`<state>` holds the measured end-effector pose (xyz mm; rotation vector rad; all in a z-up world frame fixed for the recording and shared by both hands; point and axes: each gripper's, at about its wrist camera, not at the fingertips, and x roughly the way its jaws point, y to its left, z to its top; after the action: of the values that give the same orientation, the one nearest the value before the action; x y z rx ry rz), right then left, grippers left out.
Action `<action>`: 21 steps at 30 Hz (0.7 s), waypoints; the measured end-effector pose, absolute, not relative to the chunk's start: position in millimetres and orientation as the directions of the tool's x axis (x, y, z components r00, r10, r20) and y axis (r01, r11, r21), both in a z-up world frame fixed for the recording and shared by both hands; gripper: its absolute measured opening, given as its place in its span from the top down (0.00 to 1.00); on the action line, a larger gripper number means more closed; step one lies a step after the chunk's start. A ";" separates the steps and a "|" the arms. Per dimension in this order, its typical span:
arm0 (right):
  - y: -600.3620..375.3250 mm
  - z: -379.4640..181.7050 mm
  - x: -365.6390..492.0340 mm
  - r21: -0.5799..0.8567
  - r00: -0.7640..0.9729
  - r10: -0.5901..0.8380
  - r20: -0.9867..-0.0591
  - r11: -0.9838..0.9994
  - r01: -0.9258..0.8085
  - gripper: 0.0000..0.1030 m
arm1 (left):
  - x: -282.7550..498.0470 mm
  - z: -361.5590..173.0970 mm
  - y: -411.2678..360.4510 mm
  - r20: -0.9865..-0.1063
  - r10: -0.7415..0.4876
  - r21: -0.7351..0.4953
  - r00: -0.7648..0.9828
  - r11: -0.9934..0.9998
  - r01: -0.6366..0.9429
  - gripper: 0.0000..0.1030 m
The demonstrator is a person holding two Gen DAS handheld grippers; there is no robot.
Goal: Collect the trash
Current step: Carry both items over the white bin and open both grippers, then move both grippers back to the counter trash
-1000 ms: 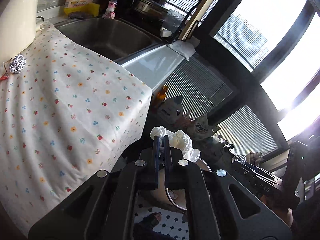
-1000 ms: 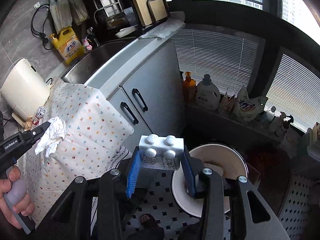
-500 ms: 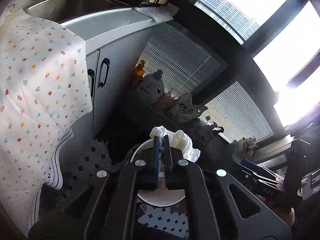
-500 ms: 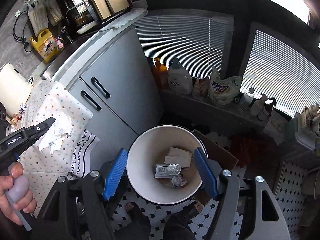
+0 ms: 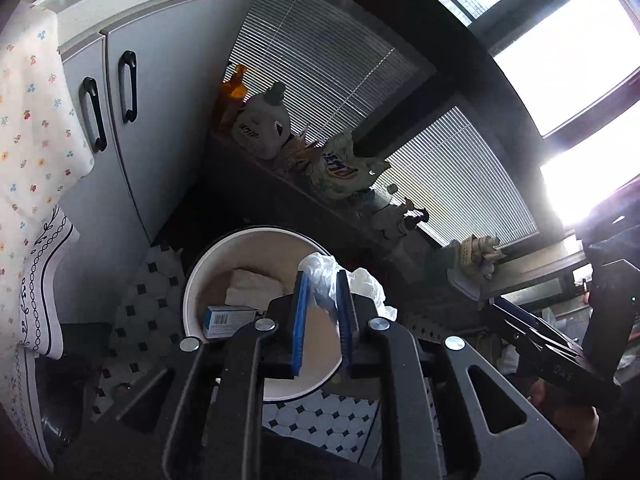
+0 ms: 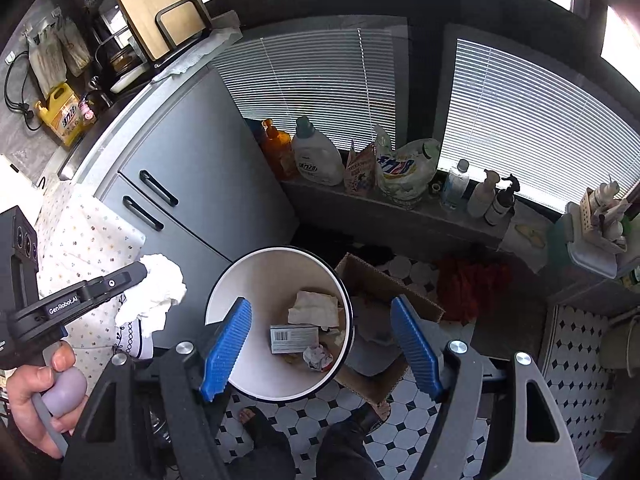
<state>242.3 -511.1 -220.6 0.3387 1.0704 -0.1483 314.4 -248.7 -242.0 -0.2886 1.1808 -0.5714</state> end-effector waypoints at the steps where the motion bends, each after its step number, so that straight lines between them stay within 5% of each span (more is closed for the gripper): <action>1: -511.7 -220.7 241.6 0.202 0.477 0.044 -0.878 0.937 0.285 0.30 | 313.6 -241.2 -250.0 -0.783 -0.564 -0.501 0.264 0.822 0.271 0.48; 10: -491.6 -217.5 249.7 0.235 0.496 0.074 -0.865 0.933 0.271 0.26 | 316.3 -210.9 -213.4 -0.787 -0.507 -0.442 0.352 0.861 0.252 0.22; 21: -383.4 -191.7 293.1 0.277 0.536 0.173 -0.826 0.954 0.119 0.15 | 312.1 -160.7 -80.0 -0.770 -0.366 -0.372 0.522 0.923 0.099 0.11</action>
<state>293.1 -383.4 -191.7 0.3175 1.0091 0.0330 312.1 -80.0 -160.7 -0.2984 0.9853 -0.2837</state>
